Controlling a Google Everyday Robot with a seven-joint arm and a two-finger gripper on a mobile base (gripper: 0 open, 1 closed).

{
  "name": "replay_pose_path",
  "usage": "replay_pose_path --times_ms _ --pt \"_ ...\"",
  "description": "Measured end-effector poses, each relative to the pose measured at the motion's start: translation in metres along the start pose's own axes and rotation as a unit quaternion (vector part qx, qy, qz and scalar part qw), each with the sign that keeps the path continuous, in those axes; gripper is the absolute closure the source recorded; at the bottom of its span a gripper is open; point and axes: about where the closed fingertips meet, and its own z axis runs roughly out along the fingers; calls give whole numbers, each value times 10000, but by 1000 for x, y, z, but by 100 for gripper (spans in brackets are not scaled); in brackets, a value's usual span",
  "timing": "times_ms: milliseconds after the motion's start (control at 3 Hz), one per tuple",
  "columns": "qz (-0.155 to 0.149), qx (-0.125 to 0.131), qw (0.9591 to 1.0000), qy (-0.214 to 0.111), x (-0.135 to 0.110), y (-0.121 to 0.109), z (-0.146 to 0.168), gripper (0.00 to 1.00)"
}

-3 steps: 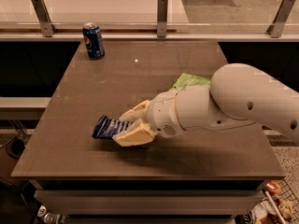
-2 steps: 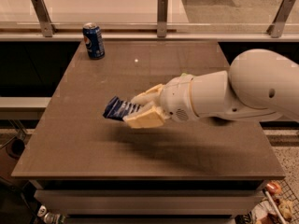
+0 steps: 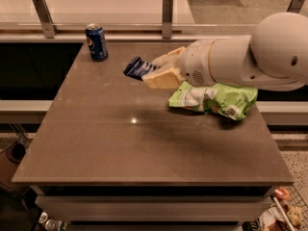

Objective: Move rxbar blueberry near pepsi can

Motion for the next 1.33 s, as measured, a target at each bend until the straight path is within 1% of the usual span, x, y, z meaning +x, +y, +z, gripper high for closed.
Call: replay_pose_path --times_ms 333,667,1000,1333 --pt "-51 567 9981 224 -11 -56 7 100" --pt "-63 835 9943 664 -16 -102 23 100" --pt "-37 893 9878 1273 -17 -133 52 100" --pt "-204 825 9863 1411 -34 -126 77 100"
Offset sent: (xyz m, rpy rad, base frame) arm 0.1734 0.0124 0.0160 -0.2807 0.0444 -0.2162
